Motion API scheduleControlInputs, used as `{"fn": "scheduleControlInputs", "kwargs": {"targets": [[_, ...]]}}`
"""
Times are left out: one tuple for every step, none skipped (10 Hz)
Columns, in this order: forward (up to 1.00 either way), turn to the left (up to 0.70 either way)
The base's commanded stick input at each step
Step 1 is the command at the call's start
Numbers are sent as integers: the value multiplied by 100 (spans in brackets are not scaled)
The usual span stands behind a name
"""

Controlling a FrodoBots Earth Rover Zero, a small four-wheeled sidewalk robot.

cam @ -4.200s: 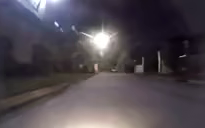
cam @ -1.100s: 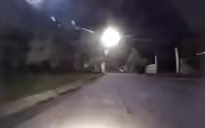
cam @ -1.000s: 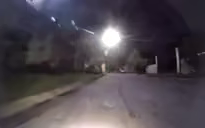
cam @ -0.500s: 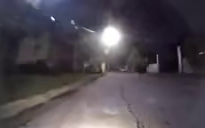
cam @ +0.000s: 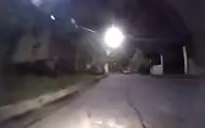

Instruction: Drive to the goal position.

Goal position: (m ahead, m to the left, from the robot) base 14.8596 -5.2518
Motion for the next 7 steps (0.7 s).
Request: {"fn": "scheduleControlInputs", "kwargs": {"targets": [[70,0],[70,-17],[70,-35],[70,-35],[70,-35],[70,-35],[70,-18]]}}
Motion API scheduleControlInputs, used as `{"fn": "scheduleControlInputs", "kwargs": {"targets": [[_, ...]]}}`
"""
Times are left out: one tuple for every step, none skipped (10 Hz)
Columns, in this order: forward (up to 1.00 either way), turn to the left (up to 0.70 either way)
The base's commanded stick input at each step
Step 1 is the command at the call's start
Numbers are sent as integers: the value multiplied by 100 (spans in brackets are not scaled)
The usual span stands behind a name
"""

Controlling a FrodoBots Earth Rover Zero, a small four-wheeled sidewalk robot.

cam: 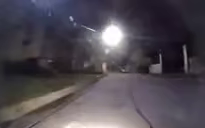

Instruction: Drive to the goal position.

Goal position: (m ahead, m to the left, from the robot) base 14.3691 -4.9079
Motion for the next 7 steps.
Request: {"fn": "scheduleControlInputs", "kwargs": {"targets": [[70,0],[70,0],[70,0],[70,0],[70,0],[70,0],[70,0]]}}
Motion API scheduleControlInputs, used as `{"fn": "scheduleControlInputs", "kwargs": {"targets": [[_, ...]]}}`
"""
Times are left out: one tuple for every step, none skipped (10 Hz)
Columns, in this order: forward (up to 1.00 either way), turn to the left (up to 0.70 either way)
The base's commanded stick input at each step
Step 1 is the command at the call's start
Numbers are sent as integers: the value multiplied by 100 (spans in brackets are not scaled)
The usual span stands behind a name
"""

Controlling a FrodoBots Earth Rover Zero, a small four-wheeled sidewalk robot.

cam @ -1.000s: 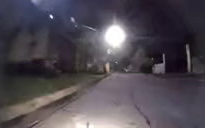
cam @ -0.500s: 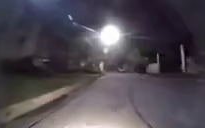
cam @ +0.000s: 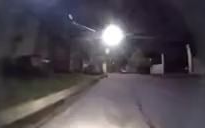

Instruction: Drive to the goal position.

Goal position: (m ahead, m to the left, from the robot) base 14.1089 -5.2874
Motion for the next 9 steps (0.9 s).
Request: {"fn": "scheduleControlInputs", "kwargs": {"targets": [[70,0],[70,0],[70,0],[70,0],[70,0],[70,0],[70,-31],[70,-35],[70,-35]]}}
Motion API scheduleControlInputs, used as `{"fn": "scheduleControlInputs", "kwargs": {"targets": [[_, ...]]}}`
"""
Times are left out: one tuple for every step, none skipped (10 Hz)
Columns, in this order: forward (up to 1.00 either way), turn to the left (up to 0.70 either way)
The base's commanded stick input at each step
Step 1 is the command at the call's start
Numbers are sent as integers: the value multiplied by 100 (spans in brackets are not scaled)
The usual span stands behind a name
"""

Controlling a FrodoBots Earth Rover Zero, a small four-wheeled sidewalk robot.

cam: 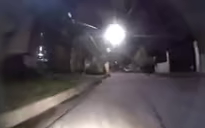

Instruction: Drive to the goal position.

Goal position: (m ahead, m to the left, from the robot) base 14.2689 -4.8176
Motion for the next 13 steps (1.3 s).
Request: {"fn": "scheduleControlInputs", "kwargs": {"targets": [[70,-35],[70,-35],[70,-35],[70,-35],[70,-35],[70,-35],[70,-35],[70,-10],[70,0],[70,0],[70,0],[70,0],[70,0]]}}
